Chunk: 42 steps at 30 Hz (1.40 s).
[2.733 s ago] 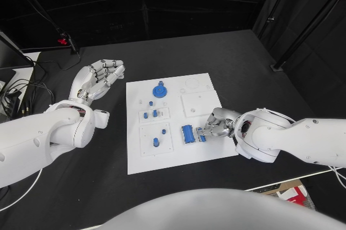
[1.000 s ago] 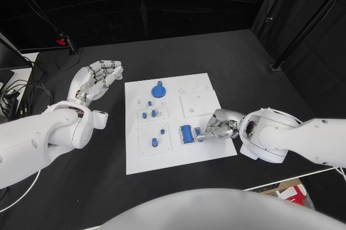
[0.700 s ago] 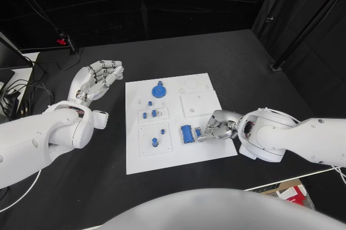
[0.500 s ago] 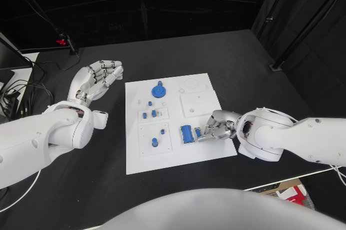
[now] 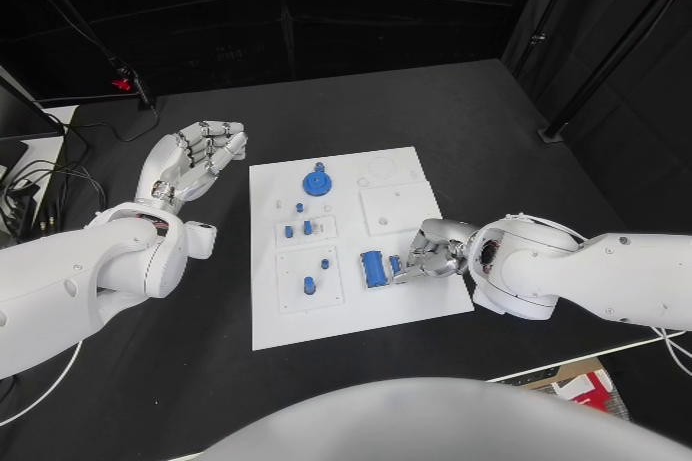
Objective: Assemble the parts on the task board
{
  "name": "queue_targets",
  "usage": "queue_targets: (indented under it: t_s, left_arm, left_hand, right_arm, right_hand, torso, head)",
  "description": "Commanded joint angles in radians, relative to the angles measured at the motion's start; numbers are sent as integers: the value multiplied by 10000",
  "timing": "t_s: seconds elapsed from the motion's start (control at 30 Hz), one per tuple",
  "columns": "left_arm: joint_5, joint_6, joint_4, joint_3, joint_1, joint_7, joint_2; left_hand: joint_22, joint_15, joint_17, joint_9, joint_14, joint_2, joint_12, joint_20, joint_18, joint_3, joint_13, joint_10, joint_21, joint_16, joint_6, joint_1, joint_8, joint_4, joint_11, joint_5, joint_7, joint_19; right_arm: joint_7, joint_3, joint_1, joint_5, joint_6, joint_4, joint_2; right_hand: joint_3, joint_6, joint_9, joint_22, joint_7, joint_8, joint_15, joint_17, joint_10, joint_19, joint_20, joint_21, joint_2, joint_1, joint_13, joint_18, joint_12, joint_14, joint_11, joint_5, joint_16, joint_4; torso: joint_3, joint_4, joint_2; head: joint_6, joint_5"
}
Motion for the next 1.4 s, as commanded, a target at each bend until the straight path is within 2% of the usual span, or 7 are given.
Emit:
queue_targets:
  t_s: [0.03,0.6,0.87,0.97,1.07,1.2,1.4]
  left_arm:
    - [6,66,6,9,13,52,14]
    - [6,74,6,9,9,69,-7]
    - [131,-30,-19,9,-76,380,17]
    - [408,-195,0,9,-157,802,41]
    - [556,-471,42,10,-232,1310,63]
    - [905,-853,133,10,-364,2016,101]
    - [1180,-1147,207,11,-501,2638,204]
  left_hand:
    - [-9,-5,-9,-16,-55,102,46,-5,-33,-69,-16,-69,40,53,-53,4,36,13,-6,34,1208,72]
    - [-15,-4,-20,-16,-58,110,54,-5,-33,-76,-16,-74,41,63,-56,17,43,14,-6,46,1208,72]
    - [-42,-5,-75,-9,-77,105,85,-6,-24,-176,-19,-116,55,102,-33,-42,101,29,-9,-7,1191,97]
    - [-140,33,-254,-24,-108,97,329,-4,-20,-348,-18,17,101,250,631,160,228,19,85,21,-100,190]
    - [-219,28,-328,-54,-188,33,436,-4,-25,-551,-24,18,111,325,1015,107,69,31,35,-116,-345,216]
    - [-321,53,-341,-58,-375,-136,486,-2,-48,-822,-27,-144,106,395,1363,-215,-193,33,-121,-485,-403,210]
    - [-561,158,-306,-9,-1370,-1179,486,-16,-281,-70,-1,-1021,10,603,545,-1236,-780,43,-662,-1045,-56,-88]
  right_arm:
    - [-118,-5,2,-131,40,-32,18]
    - [1267,-3,2,138,-2108,-22,-155]
    - [6051,19,442,4460,-4060,-483,-230]
    - [8607,23,696,6609,-3234,-1134,251]
    - [10188,26,788,7834,-2715,-1640,786]
    - [11719,25,834,8966,-2622,-2348,1559]
    - [12820,22,850,9766,-2322,-3246,2450]
  right_hand:
    - [-2,-27,14,2396,-41,61,-49,2633,1059,709,-71,-26,70,-63,2597,27,-63,1039,-42,-12,25,54]
    - [-346,-113,124,2400,12,74,-36,2633,1059,719,-55,-14,-74,-460,2597,24,-63,1039,3,-14,25,123]
    - [-235,-712,136,2217,151,-98,159,2633,1059,421,53,-518,146,-170,2597,153,-63,1039,102,489,25,6]
    - [-369,-1487,105,1354,488,-97,505,2320,1059,-1240,404,-2986,285,74,2597,686,-63,824,436,802,-169,62]
    - [-679,-2383,-43,-728,792,-157,907,-2286,-4165,-5172,712,-8434,476,-190,-319,1536,-4233,-3462,734,843,-3919,-76]
    - [-1357,-3801,-156,-2271,922,-190,1860,-5370,-8433,-7418,1294,-10991,574,-1701,-3826,1175,-9122,-7697,1678,840,-7915,-52]
    - [491,-6549,-365,-4004,135,-498,2342,-7356,-10968,-9978,1864,-13450,-2296,-4078,-6249,666,-11733,-11008,1929,1002,-10581,202]
  torso:
    - [-1,-3,10]
    - [7,-23,-11]
    - [20,31,-41]
    - [33,-11,-79]
    - [51,8,-63]
    - [39,33,-93]
    - [63,38,-120]
  head:
    - [2,-7]
    - [2,84]
    - [2,407]
    - [2,824]
    - [2,1087]
    - [2,1382]
    - [302,1648]
